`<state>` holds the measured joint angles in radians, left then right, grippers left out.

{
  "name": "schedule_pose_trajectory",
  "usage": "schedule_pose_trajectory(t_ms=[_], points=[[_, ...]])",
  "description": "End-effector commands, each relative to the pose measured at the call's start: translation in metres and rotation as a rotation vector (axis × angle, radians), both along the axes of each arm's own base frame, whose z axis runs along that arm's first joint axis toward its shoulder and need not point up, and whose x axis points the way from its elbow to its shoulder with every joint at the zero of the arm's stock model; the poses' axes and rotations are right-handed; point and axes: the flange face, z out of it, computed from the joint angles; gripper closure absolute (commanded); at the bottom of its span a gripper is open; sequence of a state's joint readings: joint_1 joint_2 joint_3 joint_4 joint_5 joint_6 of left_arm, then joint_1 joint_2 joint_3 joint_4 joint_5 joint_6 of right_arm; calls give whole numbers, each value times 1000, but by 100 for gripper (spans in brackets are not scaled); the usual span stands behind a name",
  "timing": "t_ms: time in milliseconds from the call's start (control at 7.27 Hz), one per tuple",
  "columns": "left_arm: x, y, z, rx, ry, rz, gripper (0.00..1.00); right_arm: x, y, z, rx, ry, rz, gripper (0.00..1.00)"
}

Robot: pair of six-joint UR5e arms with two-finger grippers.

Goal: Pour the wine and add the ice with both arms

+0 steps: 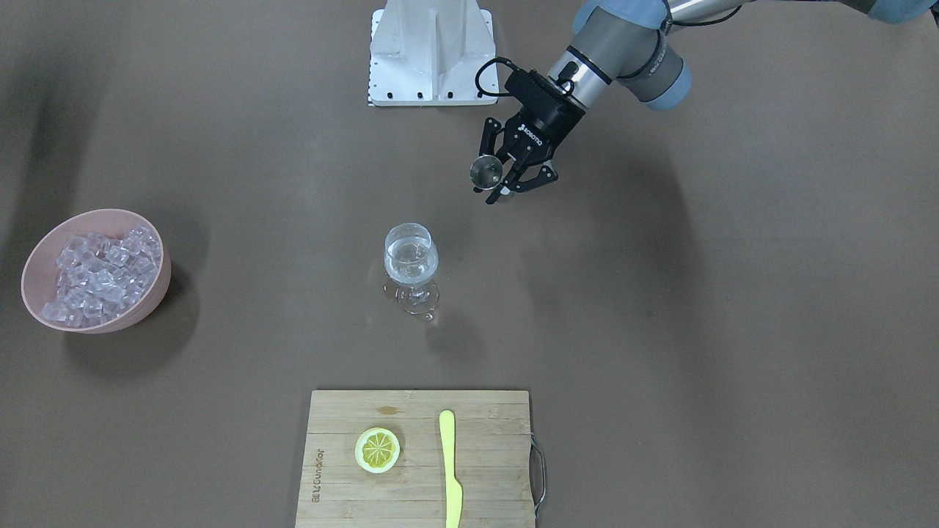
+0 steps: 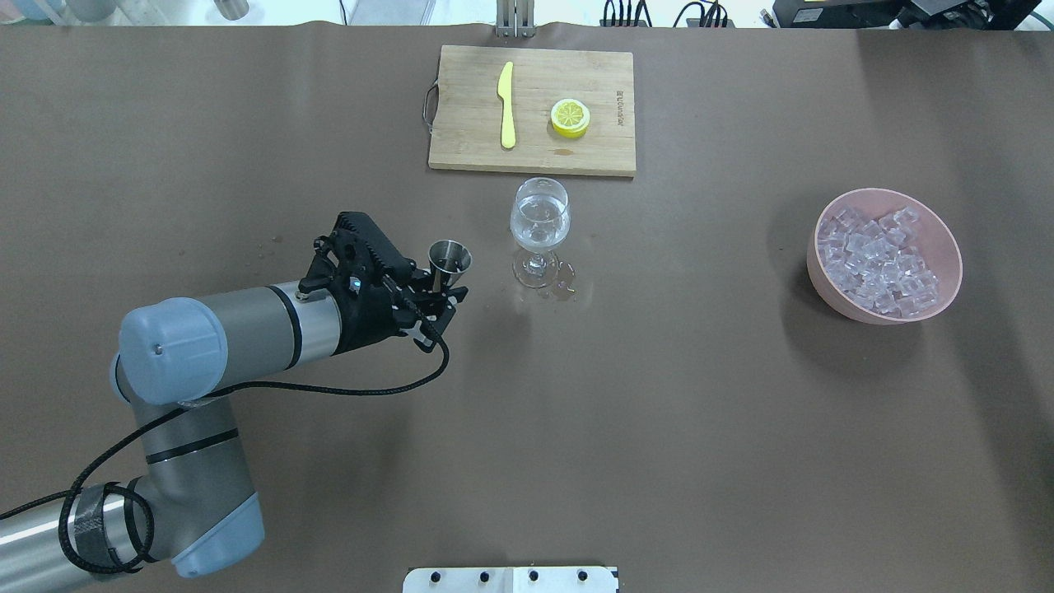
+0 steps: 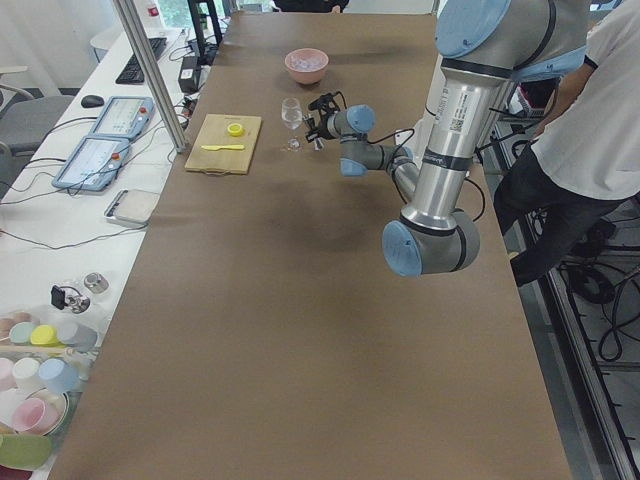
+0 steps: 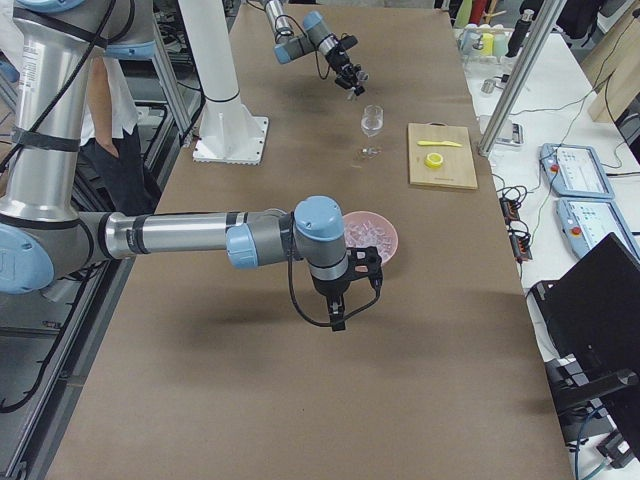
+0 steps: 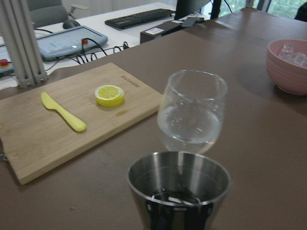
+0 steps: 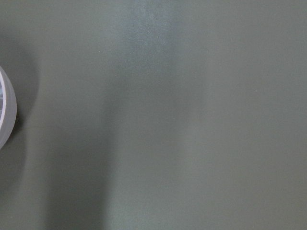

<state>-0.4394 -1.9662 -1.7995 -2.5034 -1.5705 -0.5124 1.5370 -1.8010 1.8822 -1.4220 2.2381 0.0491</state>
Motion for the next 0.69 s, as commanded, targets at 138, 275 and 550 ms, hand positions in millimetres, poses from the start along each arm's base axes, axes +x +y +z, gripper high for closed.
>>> schedule_pose_trajectory(t_ms=[138,275,550], points=[[10,-2,-55,19,25,55,100,0,0,0,0,0,0,0],[5,-9,-59,15,34,40,100,0,0,0,0,0,0,0],[-8,-29,-59,8,24,3,100,0,0,0,0,0,0,0]])
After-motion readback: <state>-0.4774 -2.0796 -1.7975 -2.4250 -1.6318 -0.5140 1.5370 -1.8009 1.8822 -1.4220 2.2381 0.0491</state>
